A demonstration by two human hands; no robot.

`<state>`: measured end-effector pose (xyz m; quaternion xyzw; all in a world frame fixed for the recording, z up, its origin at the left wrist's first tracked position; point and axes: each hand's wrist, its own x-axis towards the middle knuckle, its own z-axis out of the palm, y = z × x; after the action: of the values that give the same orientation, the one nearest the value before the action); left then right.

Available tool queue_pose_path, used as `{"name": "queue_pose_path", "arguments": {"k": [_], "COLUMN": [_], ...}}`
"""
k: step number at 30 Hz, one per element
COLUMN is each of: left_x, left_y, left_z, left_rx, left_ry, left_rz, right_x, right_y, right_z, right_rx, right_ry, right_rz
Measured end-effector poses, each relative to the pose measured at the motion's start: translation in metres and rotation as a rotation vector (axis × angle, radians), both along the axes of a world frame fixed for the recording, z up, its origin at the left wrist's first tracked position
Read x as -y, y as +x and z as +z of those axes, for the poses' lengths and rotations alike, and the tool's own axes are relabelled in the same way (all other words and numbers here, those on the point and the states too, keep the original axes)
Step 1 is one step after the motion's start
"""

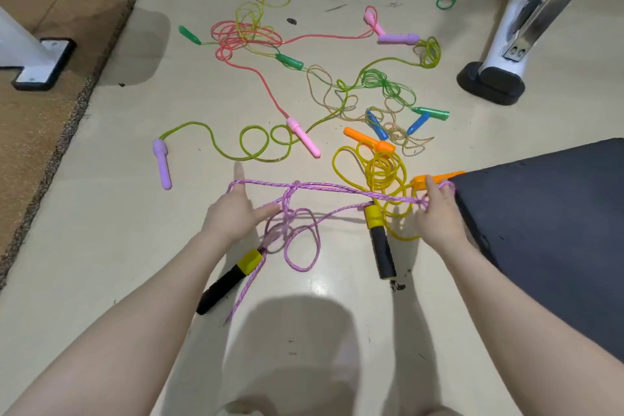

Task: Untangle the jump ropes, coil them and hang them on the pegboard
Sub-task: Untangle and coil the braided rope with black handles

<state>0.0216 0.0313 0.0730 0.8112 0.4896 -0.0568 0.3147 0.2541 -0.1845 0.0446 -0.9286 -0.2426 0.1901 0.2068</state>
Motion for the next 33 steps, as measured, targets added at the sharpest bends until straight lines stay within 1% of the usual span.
{"name": "queue_pose_path", "arguments": {"k": [2, 3, 4, 5, 6, 7, 8, 9, 10, 11, 12, 15, 17, 19, 21, 22, 23, 26, 28, 30, 32, 33], "left_x": [0.004, 0.007, 0.010, 0.013, 0.017, 0.020, 0.024, 0.026, 0.029, 0.031, 0.031, 0.032, 0.034, 0.033, 0.029, 0.027, 0.023, 0.010, 0.002, -0.004, -0.008, -0.008], "left_y": [0.007, 0.011, 0.016, 0.020, 0.024, 0.028, 0.031, 0.032, 0.034, 0.035, 0.036, 0.036, 0.034, 0.033, 0.032, 0.031, 0.030, 0.027, 0.026, 0.025, 0.023, 0.022], "left_z": [0.009, 0.014, 0.018, 0.021, 0.024, 0.027, 0.030, 0.033, 0.037, 0.041, 0.045, 0.055, 0.059, 0.058, 0.055, 0.054, 0.053, 0.050, 0.050, 0.050, 0.042, 0.038], "left_rx": [0.120, 0.160, 0.196, 0.224, 0.248, 0.272, 0.303, 0.342, 0.394, 0.456, 0.525, 0.707, 0.749, 0.750, 0.747, 0.746, 0.741, 0.714, 0.666, 0.560, 0.498, 0.509], "left_ry": [-0.060, -0.065, -0.059, -0.041, -0.019, 0.001, 0.006, -0.009, -0.037, -0.067, -0.091, -0.162, -0.189, -0.203, -0.165, -0.113, -0.047, 0.196, 0.288, 0.384, 0.478, 0.456], "left_rz": [-0.103, -0.157, -0.199, -0.233, -0.263, -0.289, -0.312, -0.328, -0.339, -0.352, -0.373, -0.420, -0.428, -0.418, -0.414, -0.413, -0.410, -0.369, -0.304, -0.322, -0.331, -0.270], "right_x": [0.002, 0.000, -0.006, -0.014, -0.023, -0.034, -0.044, -0.055, -0.063, -0.069, -0.074, -0.080, -0.080, -0.077, -0.072, -0.070, -0.069, -0.068, -0.067, -0.067, -0.068, -0.068], "right_y": [-0.011, -0.016, -0.020, -0.023, -0.028, -0.034, -0.042, -0.052, -0.062, -0.073, -0.081, -0.096, -0.099, -0.100, -0.099, -0.097, -0.093, -0.077, -0.065, -0.059, -0.058, -0.056], "right_z": [-0.009, -0.007, -0.002, 0.004, 0.013, 0.022, 0.031, 0.039, 0.046, 0.050, 0.050, 0.048, 0.046, 0.045, 0.048, 0.050, 0.052, 0.052, 0.055, 0.059, 0.063, 0.062], "right_rx": [-0.132, -0.152, -0.094, 0.020, 0.109, 0.108, -0.008, -0.214, -0.444, -0.613, -0.710, -0.858, -0.895, -0.908, -0.894, -0.860, -0.784, -0.434, -0.397, -0.394, -0.229, -0.127], "right_ry": [-0.144, -0.256, -0.332, -0.317, -0.200, -0.021, 0.167, 0.307, 0.393, 0.444, 0.457, 0.483, 0.463, 0.410, 0.338, 0.309, 0.286, 0.226, 0.242, 0.247, 0.175, 0.140], "right_rz": [0.088, 0.113, 0.134, 0.171, 0.222, 0.282, 0.322, 0.351, 0.370, 0.383, 0.399, 0.455, 0.472, 0.532, 0.587, 0.594, 0.591, 0.528, 0.433, 0.440, 0.526, 0.536]}}
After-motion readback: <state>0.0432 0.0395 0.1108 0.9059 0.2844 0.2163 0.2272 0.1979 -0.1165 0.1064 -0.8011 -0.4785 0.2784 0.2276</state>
